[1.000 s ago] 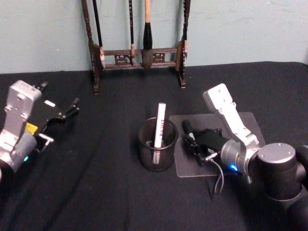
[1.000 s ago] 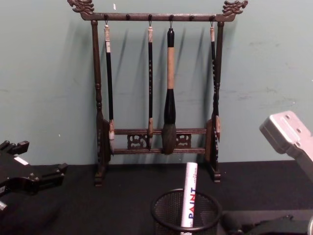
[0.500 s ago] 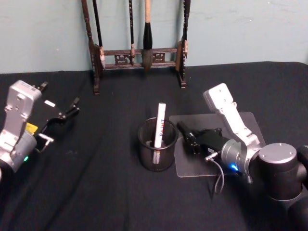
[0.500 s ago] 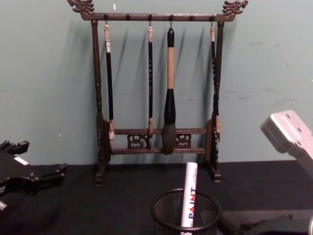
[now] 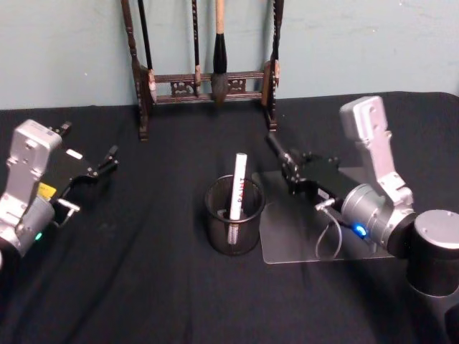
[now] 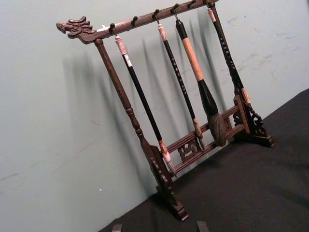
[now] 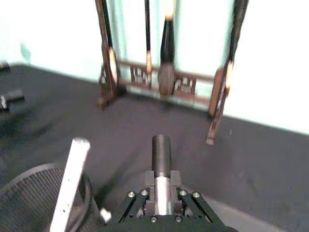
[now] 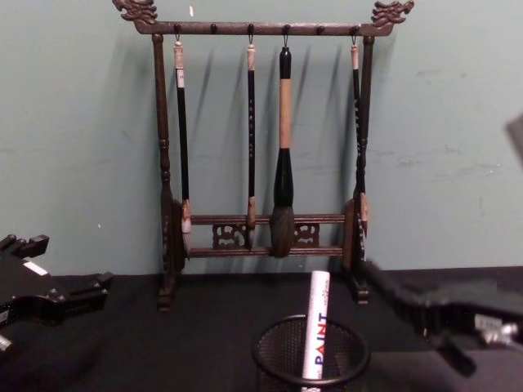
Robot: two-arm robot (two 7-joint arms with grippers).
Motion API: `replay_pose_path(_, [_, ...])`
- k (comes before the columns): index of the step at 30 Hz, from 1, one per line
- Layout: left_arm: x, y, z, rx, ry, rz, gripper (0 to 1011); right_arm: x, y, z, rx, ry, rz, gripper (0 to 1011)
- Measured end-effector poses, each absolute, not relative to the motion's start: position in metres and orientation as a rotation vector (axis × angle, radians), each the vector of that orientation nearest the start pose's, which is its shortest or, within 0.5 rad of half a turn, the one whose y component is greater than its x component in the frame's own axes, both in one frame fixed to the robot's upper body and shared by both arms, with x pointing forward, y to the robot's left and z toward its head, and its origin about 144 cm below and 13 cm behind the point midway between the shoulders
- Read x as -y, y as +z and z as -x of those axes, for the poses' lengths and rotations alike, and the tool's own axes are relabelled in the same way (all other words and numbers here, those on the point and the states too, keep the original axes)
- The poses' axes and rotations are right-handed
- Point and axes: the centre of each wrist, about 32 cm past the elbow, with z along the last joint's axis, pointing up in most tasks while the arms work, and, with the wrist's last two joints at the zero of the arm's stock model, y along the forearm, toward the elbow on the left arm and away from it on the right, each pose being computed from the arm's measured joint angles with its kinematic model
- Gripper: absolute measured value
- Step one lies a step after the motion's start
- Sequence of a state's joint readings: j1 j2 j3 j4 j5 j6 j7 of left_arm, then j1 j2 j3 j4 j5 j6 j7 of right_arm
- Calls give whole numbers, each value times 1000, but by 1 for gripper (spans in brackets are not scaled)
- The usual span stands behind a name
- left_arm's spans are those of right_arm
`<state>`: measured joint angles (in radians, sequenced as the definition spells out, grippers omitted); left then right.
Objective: Pick up the water-based marker from the table and place it into the pen holder.
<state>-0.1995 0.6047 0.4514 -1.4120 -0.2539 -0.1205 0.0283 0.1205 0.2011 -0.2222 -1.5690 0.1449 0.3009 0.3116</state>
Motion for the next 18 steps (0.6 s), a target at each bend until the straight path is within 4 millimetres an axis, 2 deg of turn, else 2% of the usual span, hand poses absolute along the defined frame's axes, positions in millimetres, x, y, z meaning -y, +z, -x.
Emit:
replay_pose_path(10, [-310,1140,-489,285,1248,-304,1001,226,1176,-476,-34,-1054,9,197])
replay_pose_path(18, [-310,1140,-489,285,1248,-304,1001,220,1170,-469,34,-993,-126,197])
